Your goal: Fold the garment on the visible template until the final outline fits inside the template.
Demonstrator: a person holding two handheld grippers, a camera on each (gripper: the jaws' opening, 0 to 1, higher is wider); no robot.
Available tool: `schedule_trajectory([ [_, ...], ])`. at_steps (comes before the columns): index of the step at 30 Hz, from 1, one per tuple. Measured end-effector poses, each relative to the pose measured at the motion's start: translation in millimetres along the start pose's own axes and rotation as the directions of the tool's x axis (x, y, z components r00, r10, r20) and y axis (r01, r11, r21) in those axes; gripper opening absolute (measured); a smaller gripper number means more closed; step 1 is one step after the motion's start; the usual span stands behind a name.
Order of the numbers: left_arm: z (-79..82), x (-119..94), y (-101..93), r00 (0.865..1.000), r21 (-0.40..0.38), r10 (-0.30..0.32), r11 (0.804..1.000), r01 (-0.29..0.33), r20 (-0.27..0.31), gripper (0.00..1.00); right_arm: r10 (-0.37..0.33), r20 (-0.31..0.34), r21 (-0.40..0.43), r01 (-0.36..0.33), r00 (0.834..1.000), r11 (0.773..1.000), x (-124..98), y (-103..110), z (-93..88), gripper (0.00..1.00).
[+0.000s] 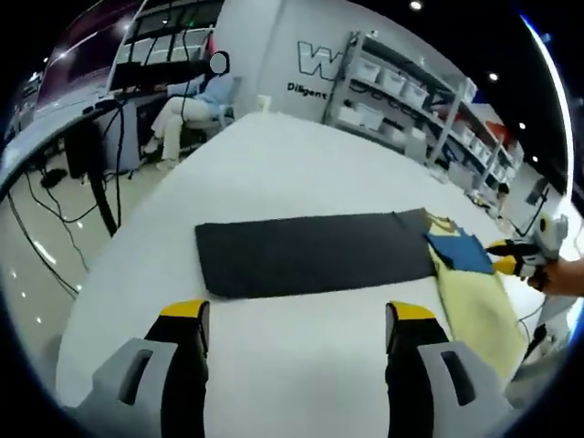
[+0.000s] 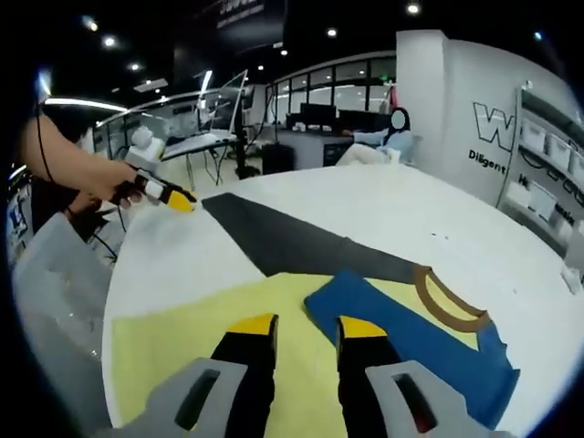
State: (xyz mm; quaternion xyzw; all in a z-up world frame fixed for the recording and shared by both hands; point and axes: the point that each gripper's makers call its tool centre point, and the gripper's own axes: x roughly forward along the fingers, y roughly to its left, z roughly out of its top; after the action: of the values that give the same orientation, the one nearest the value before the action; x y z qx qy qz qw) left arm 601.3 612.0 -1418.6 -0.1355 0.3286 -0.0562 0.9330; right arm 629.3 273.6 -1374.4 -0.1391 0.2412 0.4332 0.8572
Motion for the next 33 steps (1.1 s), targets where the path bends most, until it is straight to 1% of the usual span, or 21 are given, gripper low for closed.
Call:
schedule_trajectory([
  [6,4.2,9,6.9,1.000,-0.075,0.009,0.997,-0.008,0.014,0.76,-0.006,0.016,0.003,0.006,1.000,1.000,-11,-2,0.0,0.25],
  [8,4.6,12,9.3,1.000,-0.095,0.016,0.995,-0.015,0.011,0.73,-0.010,0.012,0.007,0.010,1.000,1.000,-14,-3,-2.7,0.26],
  [11,10.7,18,13.6,0.999,-0.142,0.031,0.990,-0.026,0.031,0.66,-0.020,0.010,0.018,0.020,1.000,1.000,-20,-7,-8.4,0.27],
  [12,10.9,19,13.1,0.999,-0.147,0.037,0.989,-0.032,0.028,0.64,-0.023,0.009,0.020,0.023,1.000,1.000,-22,-7,-9.8,0.26],
  [13,12.0,19,10.7,0.999,-0.149,0.040,0.988,-0.035,0.031,0.60,-0.027,0.012,0.024,0.026,1.000,0.999,-25,-8,-11.0,0.26],
  [14,11.8,20,12.2,0.998,-0.154,0.050,0.987,-0.045,0.028,0.57,-0.030,0.011,0.026,0.030,0.999,0.999,-27,-8,-12.3,0.26],
  [16,11.9,21,15.6,0.996,-0.194,0.084,0.978,-0.077,0.031,0.46,-0.036,0.007,0.029,0.035,0.999,0.999,-29,-9,-15.5,0.26],
  [19,12.4,22,19.3,0.991,-0.243,0.126,0.963,-0.113,0.037,0.34,-0.047,0.003,0.034,0.047,0.999,0.998,-34,-13,-20.9,0.25],
  [21,12.4,21,21.8,0.989,-0.276,0.144,0.952,-0.128,0.038,0.29,-0.053,0.005,0.042,0.053,0.999,0.998,-37,-14,-22.5,0.24],
  [24,12.3,21,26.8,0.986,-0.283,0.163,0.948,-0.147,0.034,0.18,-0.063,0.004,0.044,0.063,0.998,0.997,-41,-16,-24.6,0.23],
  [27,8.5,19,31.5,0.984,-0.315,0.179,0.935,-0.165,0.014,0.04,-0.072,0.002,0.051,0.072,0.997,0.996,-43,-19,-26.6,0.22],
  [28,12.1,18,30.1,0.985,-0.311,0.166,0.939,-0.147,0.035,0.04,-0.076,0.003,0.053,0.075,0.997,0.996,-43,-19,-27.0,0.21],
  [29,10.5,17,31.3,0.984,-0.314,0.176,0.936,-0.160,0.022,0.04,-0.080,0.003,0.058,0.079,0.997,0.995,-44,-20,-27.5,0.21],
  [31,13.0,16,28.5,0.985,-0.302,0.171,0.941,-0.154,0.031,0.03,-0.083,0.007,0.060,0.083,0.997,0.995,-45,-21,-27.2,0.21],
  [33,18.0,12,25.7,0.984,-0.293,0.170,0.945,-0.147,0.052,0.03,-0.087,0.005,0.060,0.087,0.996,0.994,-47,-21,-28.7,0.21],
])
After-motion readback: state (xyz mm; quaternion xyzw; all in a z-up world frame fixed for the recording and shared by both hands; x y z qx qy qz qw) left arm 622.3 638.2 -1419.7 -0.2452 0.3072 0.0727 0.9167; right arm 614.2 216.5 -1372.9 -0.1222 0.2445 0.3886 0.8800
